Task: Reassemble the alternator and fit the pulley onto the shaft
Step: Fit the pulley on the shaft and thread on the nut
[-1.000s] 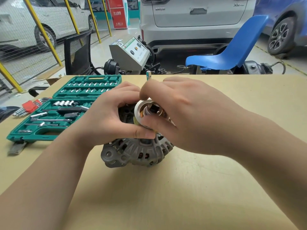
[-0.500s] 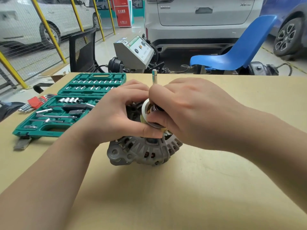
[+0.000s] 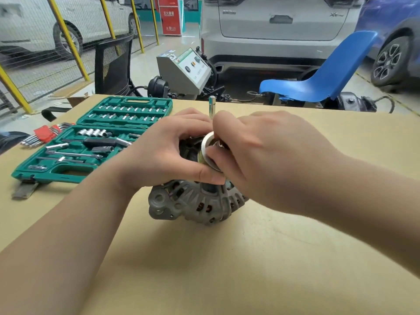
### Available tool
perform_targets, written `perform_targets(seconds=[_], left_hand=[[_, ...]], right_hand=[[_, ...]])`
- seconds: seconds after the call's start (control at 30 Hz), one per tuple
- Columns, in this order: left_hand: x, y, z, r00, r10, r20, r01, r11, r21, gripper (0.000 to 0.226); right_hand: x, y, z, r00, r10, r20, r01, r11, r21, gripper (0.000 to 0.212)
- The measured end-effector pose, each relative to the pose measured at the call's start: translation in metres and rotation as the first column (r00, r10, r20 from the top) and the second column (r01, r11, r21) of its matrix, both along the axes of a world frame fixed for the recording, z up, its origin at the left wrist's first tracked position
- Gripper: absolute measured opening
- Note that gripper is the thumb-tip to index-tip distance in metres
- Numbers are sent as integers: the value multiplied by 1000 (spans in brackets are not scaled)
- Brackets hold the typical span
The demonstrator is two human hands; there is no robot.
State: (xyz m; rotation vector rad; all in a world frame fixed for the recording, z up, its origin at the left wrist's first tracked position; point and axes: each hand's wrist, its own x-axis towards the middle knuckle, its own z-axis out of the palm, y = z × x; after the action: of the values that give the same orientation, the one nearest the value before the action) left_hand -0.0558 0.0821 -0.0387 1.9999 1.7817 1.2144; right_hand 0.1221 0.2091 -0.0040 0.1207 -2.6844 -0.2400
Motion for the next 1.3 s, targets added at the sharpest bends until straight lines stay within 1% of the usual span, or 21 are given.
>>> perform_targets(seconds=[0.07,0.13,0.2,0.33,0.4,0.5,0.57,0.67,0.73,0.83,0.97,1.03,1.13,1.2,1.3], left_hand=[[0,0,-2,1000,14,-6,-14,1000,-2,36],[0,-1,-3,999,46,-20,-47,999,-6,38],[0,-3,-4,997,67,-37,-67,998,-4,47],[0,-5,-5,998,62,-29,-62,998,-5,44],[0,-4,-6,998,59,-26,-59,998,2,42],[2,-4,-6,998,58,-16,-58,998,19,39],[1,-4,-6,998,61,-14,-60,998,17,41],[1,-5,-6,997,77,-19,-77,997,0,50],[1,-6,-7,996,89,-25,-89,996,0,52],[3,-6,-8,994,105,-27,-104,994,28,50],[5,-6,-8,991,128,-41,-126,991,46,50],[5,-7,-9,990,132,-42,-130,991,40,49],[5,-6,-11,989,141,-34,-139,989,52,50],[4,-5,-14,988,148,-36,-146,987,61,51],[3,-5,-15,988,155,-20,-153,986,65,52]], right_hand=[[1,-9,-6,994,-100,-32,98,992,-74,31],[1,-17,-8,986,-162,-32,155,977,-148,34],[1,-20,-8,984,-171,-48,159,967,-200,33],[6,-21,-7,990,-125,-58,107,962,-250,27],[9,-19,-5,992,-119,-39,108,968,-226,25],[10,-19,2,995,-103,-4,103,991,-83,24],[11,-17,9,994,-106,22,106,994,-7,23],[10,-15,16,992,-106,69,104,994,32,19],[9,-18,12,990,-129,64,128,992,17,24],[7,-27,0,983,-182,-20,180,981,-67,28],[7,-32,-10,964,-220,-146,198,968,-154,33],[7,-34,-11,962,-230,-146,206,965,-164,30],[11,-32,-11,963,-246,-112,227,961,-159,15],[17,-27,-7,953,-233,-194,201,964,-172,5],[26,-18,3,908,-232,-349,151,958,-244,16]])
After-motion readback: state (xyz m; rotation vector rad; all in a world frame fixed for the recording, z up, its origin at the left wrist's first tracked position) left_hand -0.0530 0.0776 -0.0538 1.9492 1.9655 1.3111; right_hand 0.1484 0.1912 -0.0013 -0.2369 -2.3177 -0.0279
